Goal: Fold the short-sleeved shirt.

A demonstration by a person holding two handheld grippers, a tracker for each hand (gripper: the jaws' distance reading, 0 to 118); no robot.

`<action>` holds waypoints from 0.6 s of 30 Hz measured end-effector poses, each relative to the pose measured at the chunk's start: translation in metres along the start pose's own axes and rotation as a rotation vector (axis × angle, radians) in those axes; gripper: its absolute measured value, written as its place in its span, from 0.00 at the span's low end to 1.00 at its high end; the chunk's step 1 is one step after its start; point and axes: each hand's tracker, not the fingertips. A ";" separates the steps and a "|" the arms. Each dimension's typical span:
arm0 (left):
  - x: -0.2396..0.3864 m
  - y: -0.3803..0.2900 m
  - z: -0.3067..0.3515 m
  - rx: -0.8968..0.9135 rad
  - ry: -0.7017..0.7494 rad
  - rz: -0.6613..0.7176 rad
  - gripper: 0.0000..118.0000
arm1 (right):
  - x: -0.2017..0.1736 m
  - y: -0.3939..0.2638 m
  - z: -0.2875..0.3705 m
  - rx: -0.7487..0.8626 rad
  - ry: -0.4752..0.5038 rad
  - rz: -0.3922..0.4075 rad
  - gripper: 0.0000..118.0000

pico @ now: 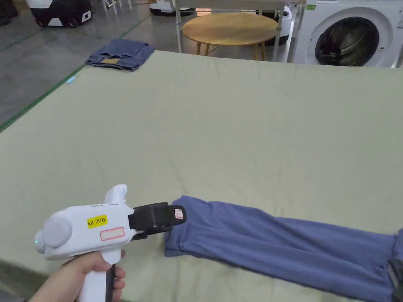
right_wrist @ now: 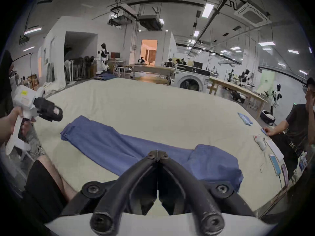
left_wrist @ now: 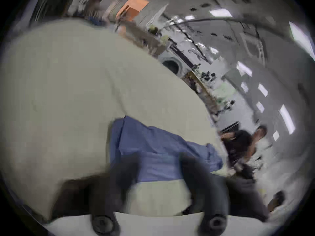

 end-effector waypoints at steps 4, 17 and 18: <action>-0.010 0.012 -0.014 -0.128 -0.016 0.065 0.99 | 0.021 -0.004 0.017 -0.032 -0.048 -0.052 0.00; -0.024 0.011 -0.113 -0.278 -0.261 0.124 1.00 | 0.050 -0.010 0.049 -0.124 -0.144 -0.182 0.00; -0.020 0.010 -0.113 -0.292 -0.251 0.093 0.87 | 0.050 -0.010 0.050 -0.126 -0.141 -0.190 0.00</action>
